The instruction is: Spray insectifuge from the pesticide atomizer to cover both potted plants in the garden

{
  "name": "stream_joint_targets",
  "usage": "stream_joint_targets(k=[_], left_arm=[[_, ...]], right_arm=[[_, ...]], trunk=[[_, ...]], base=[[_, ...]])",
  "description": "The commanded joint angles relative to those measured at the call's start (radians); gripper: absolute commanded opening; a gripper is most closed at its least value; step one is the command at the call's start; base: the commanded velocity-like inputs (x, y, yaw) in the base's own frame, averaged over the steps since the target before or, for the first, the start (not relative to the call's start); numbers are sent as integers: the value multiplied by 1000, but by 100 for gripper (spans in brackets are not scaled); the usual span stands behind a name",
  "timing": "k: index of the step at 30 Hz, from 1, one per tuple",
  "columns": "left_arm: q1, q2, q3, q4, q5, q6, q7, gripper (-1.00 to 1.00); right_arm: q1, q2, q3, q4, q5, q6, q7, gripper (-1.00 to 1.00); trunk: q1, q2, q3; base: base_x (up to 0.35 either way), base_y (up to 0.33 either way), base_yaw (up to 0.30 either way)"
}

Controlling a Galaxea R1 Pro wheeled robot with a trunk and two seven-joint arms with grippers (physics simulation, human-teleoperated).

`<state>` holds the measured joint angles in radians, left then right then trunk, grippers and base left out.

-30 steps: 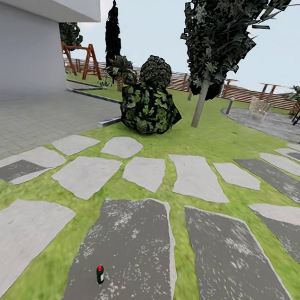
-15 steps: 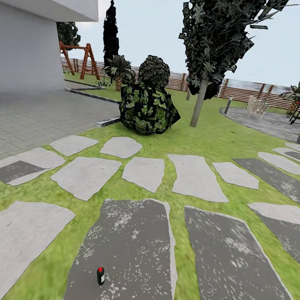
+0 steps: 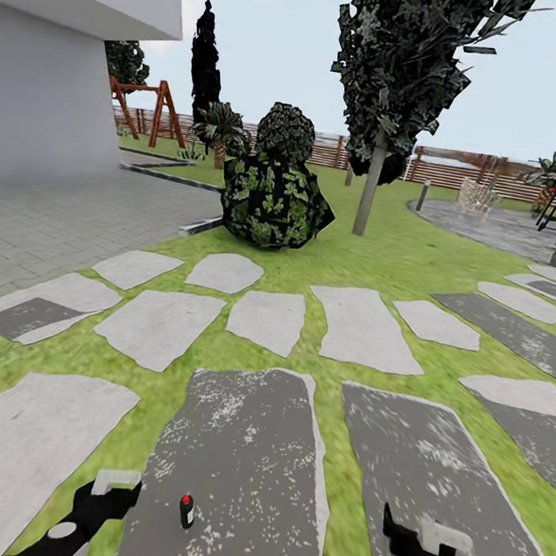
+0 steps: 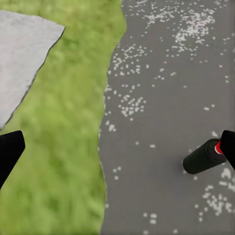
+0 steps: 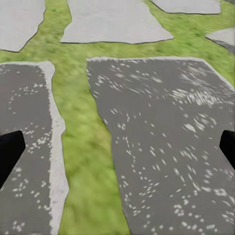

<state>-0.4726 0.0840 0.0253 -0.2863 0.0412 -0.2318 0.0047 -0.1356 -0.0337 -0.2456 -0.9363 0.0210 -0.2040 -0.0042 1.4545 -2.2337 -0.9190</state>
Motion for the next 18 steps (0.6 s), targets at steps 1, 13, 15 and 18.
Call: stream_joint_targets(k=[1,13,15,18], left_arm=[[1,0,1,1,4,-6,1,100],[8,2,-3,1,5,-12,-10,100],[8,4,-5,0,5,-12,-12,100],[9,5,-5,-4,6,-13,-12,100]], right_arm=[[-5,0,-1,2,2,8,0,100],[-12,5,3,1,4,23,8,100],[-12,5,3,0,4,23,9,100],[-12,5,3,1,4,23,9,100]], trunk=[[0,0,-1],[0,0,-1],[0,0,-1],[0,0,-1]], base=[[0,0,0],[150,-89,-26],[198,-109,-240],[66,-33,-265]])
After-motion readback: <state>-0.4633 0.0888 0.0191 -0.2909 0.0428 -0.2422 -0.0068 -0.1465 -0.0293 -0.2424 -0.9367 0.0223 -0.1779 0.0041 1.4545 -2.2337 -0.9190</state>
